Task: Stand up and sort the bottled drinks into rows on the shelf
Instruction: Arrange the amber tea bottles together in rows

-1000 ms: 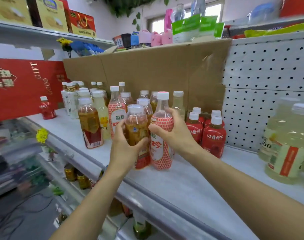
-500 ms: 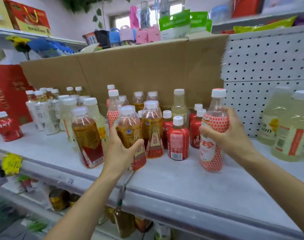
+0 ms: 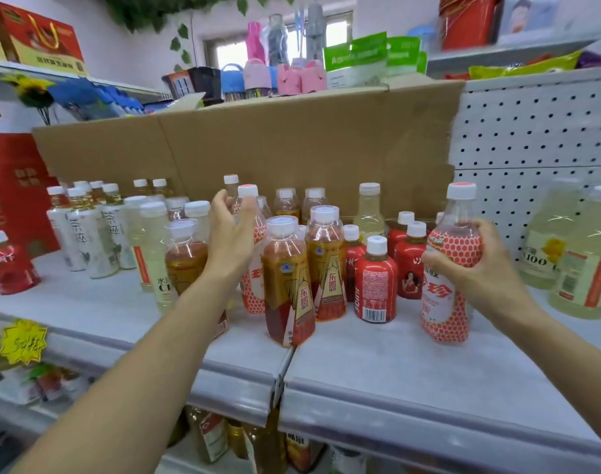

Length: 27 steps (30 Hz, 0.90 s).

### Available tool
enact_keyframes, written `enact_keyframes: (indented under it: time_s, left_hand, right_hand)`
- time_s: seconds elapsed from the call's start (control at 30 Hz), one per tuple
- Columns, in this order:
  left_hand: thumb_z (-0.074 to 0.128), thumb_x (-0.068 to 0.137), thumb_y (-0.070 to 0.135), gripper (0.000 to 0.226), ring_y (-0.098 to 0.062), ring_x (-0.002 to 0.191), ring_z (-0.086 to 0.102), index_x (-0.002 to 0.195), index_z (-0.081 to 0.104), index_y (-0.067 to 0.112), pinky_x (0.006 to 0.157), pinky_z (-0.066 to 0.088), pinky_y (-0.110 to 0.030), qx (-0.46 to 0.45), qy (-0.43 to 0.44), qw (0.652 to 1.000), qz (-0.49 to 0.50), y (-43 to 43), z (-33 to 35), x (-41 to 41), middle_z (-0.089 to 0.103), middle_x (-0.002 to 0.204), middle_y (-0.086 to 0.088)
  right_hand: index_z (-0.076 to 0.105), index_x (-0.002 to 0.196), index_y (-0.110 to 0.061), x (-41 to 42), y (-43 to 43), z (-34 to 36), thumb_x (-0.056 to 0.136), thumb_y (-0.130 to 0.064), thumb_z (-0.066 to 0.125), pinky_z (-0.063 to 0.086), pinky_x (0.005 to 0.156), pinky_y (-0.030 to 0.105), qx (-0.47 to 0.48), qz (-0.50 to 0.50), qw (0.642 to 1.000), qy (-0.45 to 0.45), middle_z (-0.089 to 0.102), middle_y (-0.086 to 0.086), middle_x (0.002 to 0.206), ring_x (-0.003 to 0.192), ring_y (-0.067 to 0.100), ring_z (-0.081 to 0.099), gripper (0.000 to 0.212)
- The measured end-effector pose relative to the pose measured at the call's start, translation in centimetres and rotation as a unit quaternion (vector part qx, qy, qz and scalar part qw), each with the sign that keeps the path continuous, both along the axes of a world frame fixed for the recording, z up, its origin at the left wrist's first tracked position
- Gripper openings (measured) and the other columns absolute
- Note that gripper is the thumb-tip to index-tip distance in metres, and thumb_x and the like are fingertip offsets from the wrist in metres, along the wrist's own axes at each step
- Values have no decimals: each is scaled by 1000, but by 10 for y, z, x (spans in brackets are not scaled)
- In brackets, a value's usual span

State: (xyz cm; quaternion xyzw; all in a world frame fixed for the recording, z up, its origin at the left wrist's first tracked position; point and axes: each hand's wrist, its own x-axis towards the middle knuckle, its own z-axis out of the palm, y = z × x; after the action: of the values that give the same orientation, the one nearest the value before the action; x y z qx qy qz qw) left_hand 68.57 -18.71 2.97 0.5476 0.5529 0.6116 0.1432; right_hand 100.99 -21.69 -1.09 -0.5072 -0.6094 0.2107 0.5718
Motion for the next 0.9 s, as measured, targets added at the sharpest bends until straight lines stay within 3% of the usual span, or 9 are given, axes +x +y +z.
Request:
enact_keyframes:
  time_s: [0.07,0.13,0.2,0.3,0.5,0.7,0.9]
  left_hand:
    - [43,101,50,55,-16,116,49,143,41,15,94,40,-34,-63,7,998,-28,12,11,-4,52,132,-1]
    - [46,100,46,37,-21,104,57,118,56,15,85,44,-34,-84,31,996,-27,20,15,-8,61,113,-3]
    - [48,100,44,30,-22,102,60,105,58,16,88,49,-39,-74,40,996,-22,24,15,-10,63,107,-3]
    - [48,101,43,26,-21,102,62,104,57,19,96,50,-45,-41,27,999,-20,23,13,-10,65,106,0]
    - [50,96,50,25,-24,98,67,98,58,27,92,54,-54,41,-10,999,-34,16,43,-22,68,105,-2]
    - [50,101,43,24,-19,100,66,111,54,21,94,54,-47,110,-18,992,-67,-2,85,-21,66,110,-3]
    - [50,99,49,23,-9,85,64,97,50,26,87,57,-34,229,-47,970,-62,-33,122,-6,60,93,4]
  right_hand:
    - [41,122,-31,1,0,0,78,-29,79,56,81,46,-6,-2,1000,-2,62,-2,104,93,18,67,59]
    - [41,122,-32,1,0,-1,78,-30,79,56,80,44,-10,-4,1000,-4,63,-2,105,93,18,67,59]
    - [41,123,-31,1,-1,0,78,-30,80,55,75,38,-10,-9,1000,-1,63,-3,104,92,15,66,59]
    - [40,128,-25,-2,-3,-2,78,-31,80,52,70,31,-20,-12,999,24,62,-1,107,93,13,65,64]
    - [46,122,-19,-6,-3,-8,77,-32,81,53,71,32,-24,-20,998,58,63,4,107,94,18,66,59]
    - [49,122,-19,-12,-10,-4,78,-32,79,51,67,27,-13,-6,998,69,64,4,108,93,14,66,55]
    - [55,112,-17,-12,-31,14,78,-31,79,53,66,28,10,17,997,74,68,5,100,86,17,70,44]
